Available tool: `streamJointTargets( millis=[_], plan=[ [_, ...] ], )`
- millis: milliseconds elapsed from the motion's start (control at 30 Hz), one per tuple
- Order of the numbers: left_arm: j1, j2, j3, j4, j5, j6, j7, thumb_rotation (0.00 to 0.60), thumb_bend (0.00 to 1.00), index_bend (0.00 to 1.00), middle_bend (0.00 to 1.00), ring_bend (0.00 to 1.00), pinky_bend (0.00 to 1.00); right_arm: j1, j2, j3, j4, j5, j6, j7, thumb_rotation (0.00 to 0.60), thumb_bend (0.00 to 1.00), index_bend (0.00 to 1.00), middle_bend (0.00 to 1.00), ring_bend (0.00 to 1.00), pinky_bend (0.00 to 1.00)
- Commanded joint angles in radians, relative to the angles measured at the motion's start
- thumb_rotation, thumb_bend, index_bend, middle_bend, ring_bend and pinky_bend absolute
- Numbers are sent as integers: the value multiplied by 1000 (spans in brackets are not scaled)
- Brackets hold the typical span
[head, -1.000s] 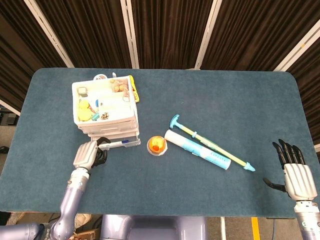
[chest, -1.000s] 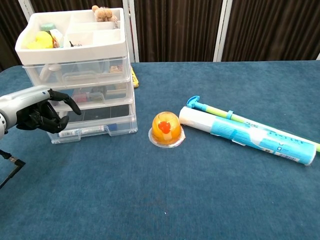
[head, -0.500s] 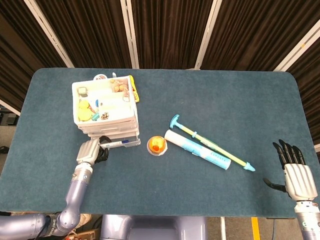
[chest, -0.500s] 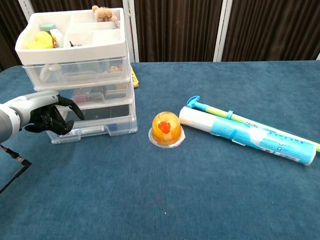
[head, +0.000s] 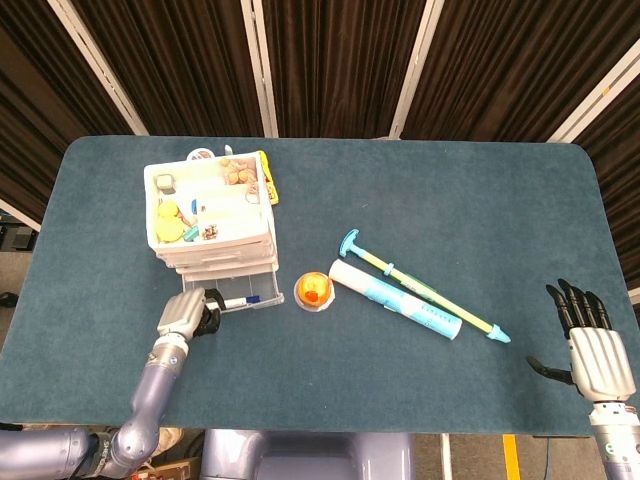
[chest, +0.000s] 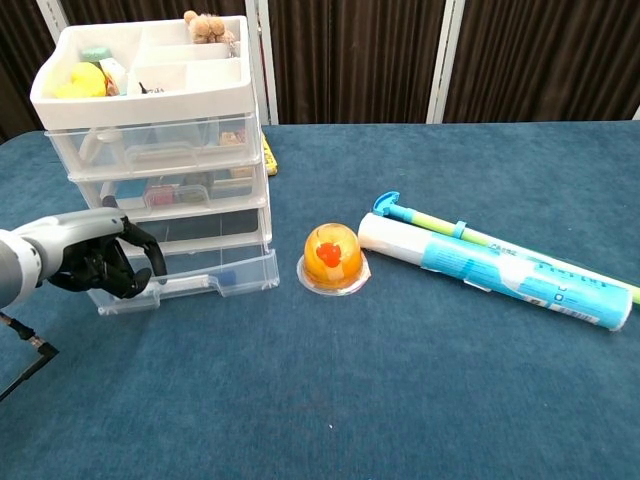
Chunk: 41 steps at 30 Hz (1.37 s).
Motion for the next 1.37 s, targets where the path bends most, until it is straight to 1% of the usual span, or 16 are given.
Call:
streamJointTargets(
  millis=[33, 233, 300, 333, 400, 467, 500, 567, 633, 700, 800, 900, 967, 1067, 1200, 1367],
  plan=[
    [18, 28, 28, -41, 25, -1, -19, 600, 627, 515, 991, 970, 989, 0, 0, 0, 0, 0, 0, -1, 600, 163, 0, 0, 0, 5],
    [47, 76, 80, -103, 84, -12, -51, 600, 625, 518, 989, 969, 989, -1, -2, -1, -1, 0, 1, -3, 600, 162, 0, 0, 0, 5],
    [53, 87, 94, -114, 102, -16, -59, 600, 591, 477, 981, 959, 985, -1, -2, -1, -1, 1, 0, -3, 600, 162, 0, 0, 0, 5],
    [57, 94, 101, -118, 116, -16, -63, 600, 535, 424, 961, 936, 972, -1, -2, -1, -2, 2, 0, -4, 600, 163, 0, 0, 0, 5],
    [63, 104, 119, -116, 160, -8, -63, 600, 383, 306, 871, 846, 904, -1, -1, 0, -3, 3, -1, -4, 600, 162, 0, 0, 0, 5],
    [71, 111, 144, -103, 223, 13, -53, 600, 200, 170, 661, 648, 771, -1, -1, 0, -2, 4, -2, -3, 600, 162, 0, 0, 0, 5],
    [75, 116, 161, -95, 257, 27, -39, 600, 151, 135, 580, 574, 727, -1, 0, 0, -2, 5, -2, -3, 600, 162, 0, 0, 0, 5],
    [84, 127, 190, -83, 318, 58, -13, 600, 53, 71, 377, 379, 592, 0, 0, 0, -2, 5, -4, -3, 600, 161, 0, 0, 0, 5],
    [97, 136, 208, -77, 367, 83, -10, 600, 16, 53, 264, 261, 480, 0, 0, -1, 3, 3, -3, -12, 600, 160, 0, 0, 0, 5],
    [114, 155, 230, -73, 429, 104, -17, 600, 8, 51, 189, 179, 424, 0, -1, -1, -2, 6, -5, -4, 600, 160, 0, 0, 0, 5],
    [146, 195, 263, -64, 547, 143, -58, 600, 8, 51, 133, 123, 387, 0, 1, 0, -1, 11, -7, -6, 600, 160, 0, 0, 0, 5],
    [182, 240, 298, -43, 662, 195, -94, 600, 8, 51, 80, 68, 291, 0, 1, 2, 1, 12, -6, -8, 600, 160, 0, 0, 0, 5],
    [222, 283, 343, -3, 782, 258, -124, 600, 8, 50, 46, 27, 246, 0, 0, 2, 1, 15, -6, -9, 600, 161, 0, 0, 0, 5],
    [275, 320, 387, 71, 905, 341, -166, 600, 9, 45, 24, 4, 214, -2, 0, 3, 1, 16, -4, -10, 600, 161, 0, 0, 0, 5],
    [351, 367, 428, 138, 976, 422, -238, 600, 9, 34, 4, 0, 181, -5, 1, 2, -3, 13, 1, -13, 600, 160, 0, 0, 0, 5],
    [412, 421, 432, 188, 1015, 494, -297, 600, 9, 6, 0, 0, 144, -8, 0, 3, -4, 15, 6, -14, 600, 161, 0, 0, 0, 5]
  ],
)
